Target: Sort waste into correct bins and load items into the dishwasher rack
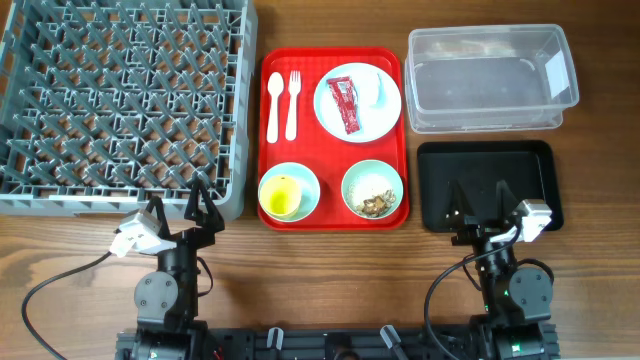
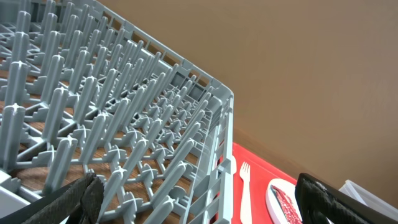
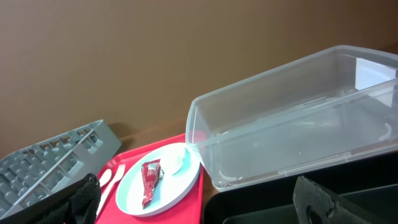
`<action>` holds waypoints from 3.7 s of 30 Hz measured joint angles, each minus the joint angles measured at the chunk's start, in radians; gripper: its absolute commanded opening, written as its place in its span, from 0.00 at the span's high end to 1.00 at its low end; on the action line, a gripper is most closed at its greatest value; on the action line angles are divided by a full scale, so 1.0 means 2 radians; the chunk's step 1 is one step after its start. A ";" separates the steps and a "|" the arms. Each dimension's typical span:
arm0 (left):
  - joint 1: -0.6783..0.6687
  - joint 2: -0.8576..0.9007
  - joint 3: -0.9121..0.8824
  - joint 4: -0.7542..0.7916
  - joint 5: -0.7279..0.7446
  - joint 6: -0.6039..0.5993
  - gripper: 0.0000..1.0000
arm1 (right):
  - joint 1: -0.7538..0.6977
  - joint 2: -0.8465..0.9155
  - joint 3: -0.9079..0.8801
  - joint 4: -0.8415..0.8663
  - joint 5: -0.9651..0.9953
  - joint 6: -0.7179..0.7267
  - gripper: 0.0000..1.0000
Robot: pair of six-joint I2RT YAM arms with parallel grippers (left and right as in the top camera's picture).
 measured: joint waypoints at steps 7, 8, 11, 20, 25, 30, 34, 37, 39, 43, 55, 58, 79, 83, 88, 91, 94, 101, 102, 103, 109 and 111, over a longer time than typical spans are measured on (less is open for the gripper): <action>0.000 0.000 0.000 0.000 0.000 0.000 0.00 | 0.000 0.000 0.000 0.000 0.000 0.000 0.00; 0.000 0.000 0.000 0.000 0.000 0.000 0.00 | 0.000 0.000 0.000 0.000 0.000 0.000 0.00; 0.000 0.000 0.000 0.000 0.000 0.000 0.00 | 0.000 0.000 0.000 0.000 0.000 0.000 0.00; 0.000 0.000 -0.001 0.013 0.023 -0.002 0.00 | 0.000 0.000 0.000 0.014 0.000 0.032 0.00; 0.000 0.000 -0.002 0.086 0.122 -0.006 0.00 | -0.001 0.000 0.001 0.035 -0.093 0.099 0.00; 0.000 0.003 0.033 0.093 0.184 -0.023 0.00 | -0.001 0.005 0.043 0.028 -0.198 0.113 0.00; 0.000 0.035 0.137 0.011 0.204 -0.030 0.00 | -0.001 0.052 0.161 -0.037 -0.257 0.108 0.00; 0.000 0.098 0.247 -0.086 0.211 -0.031 0.00 | -0.001 0.141 0.285 -0.132 -0.304 0.092 0.00; 0.000 0.150 0.315 -0.155 0.214 -0.029 0.00 | -0.001 0.207 0.357 -0.208 -0.327 0.077 0.00; 0.000 0.271 0.449 -0.307 0.224 -0.005 0.00 | -0.001 0.352 0.502 -0.358 -0.368 0.025 0.00; 0.000 0.531 0.632 -0.589 0.236 0.051 0.00 | 0.091 0.608 0.614 -0.426 -0.445 -0.035 0.00; 0.003 0.553 0.632 -0.618 0.236 0.059 0.00 | 0.187 0.638 0.614 -0.430 -0.357 -0.021 0.00; 0.068 0.356 0.711 -0.670 0.236 0.063 0.00 | 0.322 0.844 0.614 -0.308 -0.098 0.114 0.38; 0.068 0.346 0.711 -0.679 0.236 0.063 0.00 | 0.322 0.863 0.615 -0.300 -0.080 0.134 0.57; 0.068 0.344 0.711 -0.691 0.236 0.063 0.00 | 0.322 0.904 0.614 -0.287 -0.084 0.141 0.69; 0.068 0.344 0.711 -0.691 0.236 0.063 0.00 | 0.322 0.909 0.614 -0.279 -0.087 0.144 0.90; 0.068 0.344 0.711 -0.691 0.236 0.063 0.00 | 0.322 0.909 0.614 -0.276 -0.092 0.144 0.95; 0.068 0.344 0.711 -0.690 0.236 0.064 0.00 | 0.321 0.896 0.615 -0.285 -0.103 0.135 0.96; 0.068 0.344 0.711 -0.689 0.236 0.064 0.00 | 0.321 0.887 0.614 -0.291 -0.104 0.134 0.96; 0.068 0.344 0.711 -0.685 0.236 0.064 0.00 | 0.319 0.876 0.614 -0.296 -0.104 0.133 0.96; 0.068 0.344 0.711 -0.629 0.241 0.051 0.00 | 0.265 0.746 0.615 -0.330 -0.134 0.117 0.96; 0.068 0.346 0.711 -0.602 0.264 0.045 0.00 | 0.232 0.698 0.615 -0.329 -0.173 0.095 0.96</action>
